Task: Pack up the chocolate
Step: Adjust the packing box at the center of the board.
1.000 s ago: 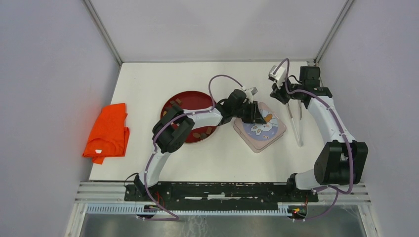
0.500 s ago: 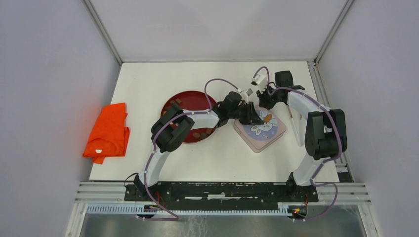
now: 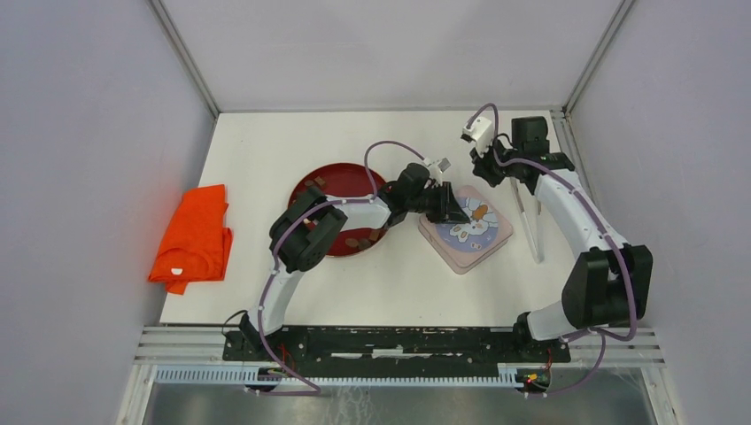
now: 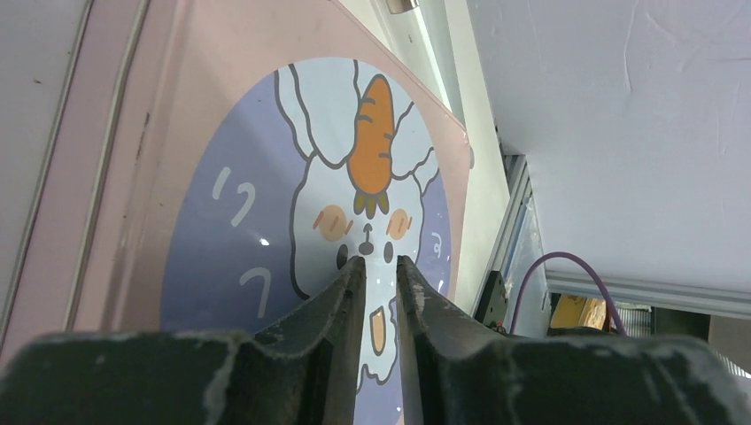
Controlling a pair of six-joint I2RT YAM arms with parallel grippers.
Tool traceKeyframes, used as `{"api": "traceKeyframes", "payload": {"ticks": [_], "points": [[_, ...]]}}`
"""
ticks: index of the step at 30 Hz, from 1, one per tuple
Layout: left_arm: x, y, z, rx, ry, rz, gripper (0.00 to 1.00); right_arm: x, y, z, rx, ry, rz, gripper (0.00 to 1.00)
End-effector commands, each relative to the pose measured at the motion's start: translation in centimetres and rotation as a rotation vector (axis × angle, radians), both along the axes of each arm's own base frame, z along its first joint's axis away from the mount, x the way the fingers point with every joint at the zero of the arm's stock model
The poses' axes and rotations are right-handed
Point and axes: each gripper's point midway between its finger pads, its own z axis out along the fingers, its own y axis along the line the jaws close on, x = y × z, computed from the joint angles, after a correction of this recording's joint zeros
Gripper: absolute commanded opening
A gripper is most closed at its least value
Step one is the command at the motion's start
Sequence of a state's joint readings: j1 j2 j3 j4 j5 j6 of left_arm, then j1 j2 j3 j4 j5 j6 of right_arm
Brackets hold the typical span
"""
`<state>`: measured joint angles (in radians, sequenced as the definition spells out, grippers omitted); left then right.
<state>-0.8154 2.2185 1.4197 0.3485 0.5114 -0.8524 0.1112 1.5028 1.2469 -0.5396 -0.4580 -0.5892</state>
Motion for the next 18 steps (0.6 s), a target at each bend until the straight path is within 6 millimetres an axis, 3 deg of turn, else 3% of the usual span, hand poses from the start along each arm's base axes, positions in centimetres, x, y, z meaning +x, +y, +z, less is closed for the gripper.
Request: {"api": "traceKeyframes", "payload": {"ticks": [1, 5, 7, 9, 11, 14, 18], "points": [[-1.5, 4.5, -8.0, 0.252, 0.151, 0.048, 0.28, -2.7, -2.2, -6.6, -0.111, 0.147, -0.051, 0.00], [-1.4, 5.0, -8.1, 0.250, 0.166, 0.063, 0.23, -6.2, -5.0, -14.1, -0.258, 0.343, -0.086, 0.00], [-1.2, 5.2, -8.3, 0.254, 0.175, 0.068, 0.20, -7.4, -5.6, -16.1, -0.292, 0.404, -0.092, 0.00], [-1.1, 5.4, -8.4, 0.260, 0.179, 0.072, 0.19, -7.7, -5.7, -16.6, -0.290, 0.419, -0.090, 0.00], [-1.0, 5.7, -8.5, 0.270, 0.176, 0.075, 0.18, -7.4, -5.1, -16.0, -0.256, 0.409, -0.072, 0.00], [-0.6, 6.0, -8.1, 0.272, 0.158, 0.072, 0.18, -6.3, -3.5, -13.2, -0.167, 0.353, -0.020, 0.00], [0.9, 5.3, -3.0, 0.242, 0.024, 0.036, 0.25, -4.6, -0.7, -6.5, -0.016, 0.200, 0.101, 0.04]]}}
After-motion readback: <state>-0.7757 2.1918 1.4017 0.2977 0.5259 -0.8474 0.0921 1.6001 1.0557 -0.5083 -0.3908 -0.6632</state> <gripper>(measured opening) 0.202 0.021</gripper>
